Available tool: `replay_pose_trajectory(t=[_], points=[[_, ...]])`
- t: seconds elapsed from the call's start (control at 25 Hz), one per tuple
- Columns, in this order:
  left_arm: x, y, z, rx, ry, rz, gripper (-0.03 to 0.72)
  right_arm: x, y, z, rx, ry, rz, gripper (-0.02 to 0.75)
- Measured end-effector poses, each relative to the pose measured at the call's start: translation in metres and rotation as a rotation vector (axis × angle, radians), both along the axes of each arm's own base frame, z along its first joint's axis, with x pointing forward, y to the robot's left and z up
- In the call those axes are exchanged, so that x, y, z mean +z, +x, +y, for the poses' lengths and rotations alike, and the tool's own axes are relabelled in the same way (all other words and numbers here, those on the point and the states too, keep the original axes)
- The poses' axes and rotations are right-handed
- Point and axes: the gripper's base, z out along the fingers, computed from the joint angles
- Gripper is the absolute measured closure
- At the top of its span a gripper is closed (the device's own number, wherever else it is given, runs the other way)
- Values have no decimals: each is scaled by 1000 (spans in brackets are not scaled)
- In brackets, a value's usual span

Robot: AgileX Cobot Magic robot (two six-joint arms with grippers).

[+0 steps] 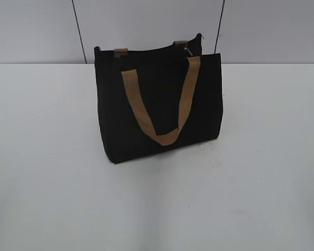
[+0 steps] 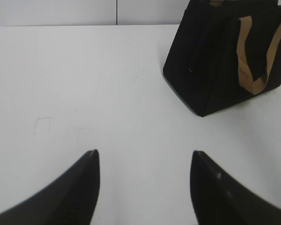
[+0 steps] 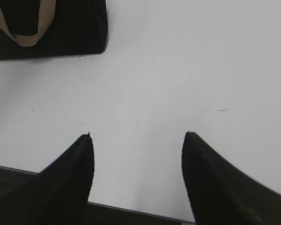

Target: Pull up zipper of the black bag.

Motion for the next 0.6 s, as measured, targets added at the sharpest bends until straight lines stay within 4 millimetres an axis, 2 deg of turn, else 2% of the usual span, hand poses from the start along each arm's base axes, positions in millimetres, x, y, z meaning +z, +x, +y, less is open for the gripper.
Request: replay_pose_trajectory(t=[0.6], points=[[0, 0, 0, 0, -1, 0, 235, 0, 1, 2, -78, 10, -1, 275]])
